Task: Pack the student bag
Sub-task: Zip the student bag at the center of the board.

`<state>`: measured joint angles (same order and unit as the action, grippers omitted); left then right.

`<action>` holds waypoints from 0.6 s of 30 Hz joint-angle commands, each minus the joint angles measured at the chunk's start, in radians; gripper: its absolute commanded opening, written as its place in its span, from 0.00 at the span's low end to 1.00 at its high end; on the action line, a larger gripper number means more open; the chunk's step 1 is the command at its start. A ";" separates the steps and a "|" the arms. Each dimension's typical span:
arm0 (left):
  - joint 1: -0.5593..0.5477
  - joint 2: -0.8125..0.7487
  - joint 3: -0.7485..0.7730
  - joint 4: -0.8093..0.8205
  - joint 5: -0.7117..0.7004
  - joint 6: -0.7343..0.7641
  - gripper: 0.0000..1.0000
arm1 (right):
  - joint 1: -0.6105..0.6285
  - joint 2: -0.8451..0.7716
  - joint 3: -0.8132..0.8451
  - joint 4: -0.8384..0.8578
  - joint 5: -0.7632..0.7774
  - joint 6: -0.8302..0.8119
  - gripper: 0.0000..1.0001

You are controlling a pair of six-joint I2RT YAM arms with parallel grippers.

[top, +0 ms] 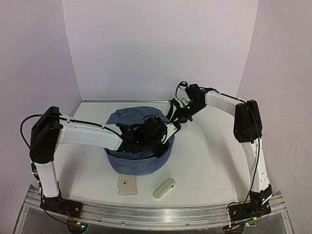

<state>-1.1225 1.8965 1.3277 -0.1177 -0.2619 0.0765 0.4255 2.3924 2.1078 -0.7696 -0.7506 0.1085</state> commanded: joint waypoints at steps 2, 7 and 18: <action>0.020 -0.027 0.114 -0.085 0.033 -0.121 0.26 | -0.088 -0.081 -0.064 0.137 0.181 -0.035 0.00; 0.124 -0.104 0.037 -0.147 0.043 -0.239 0.11 | -0.154 -0.172 -0.236 0.139 0.182 -0.081 0.00; 0.286 -0.221 -0.094 -0.142 0.090 -0.338 0.63 | -0.184 -0.334 -0.472 0.149 0.167 -0.153 0.59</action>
<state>-0.8792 1.7448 1.2320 -0.2667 -0.2324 -0.2025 0.2339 2.1509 1.6442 -0.6256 -0.6205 -0.0167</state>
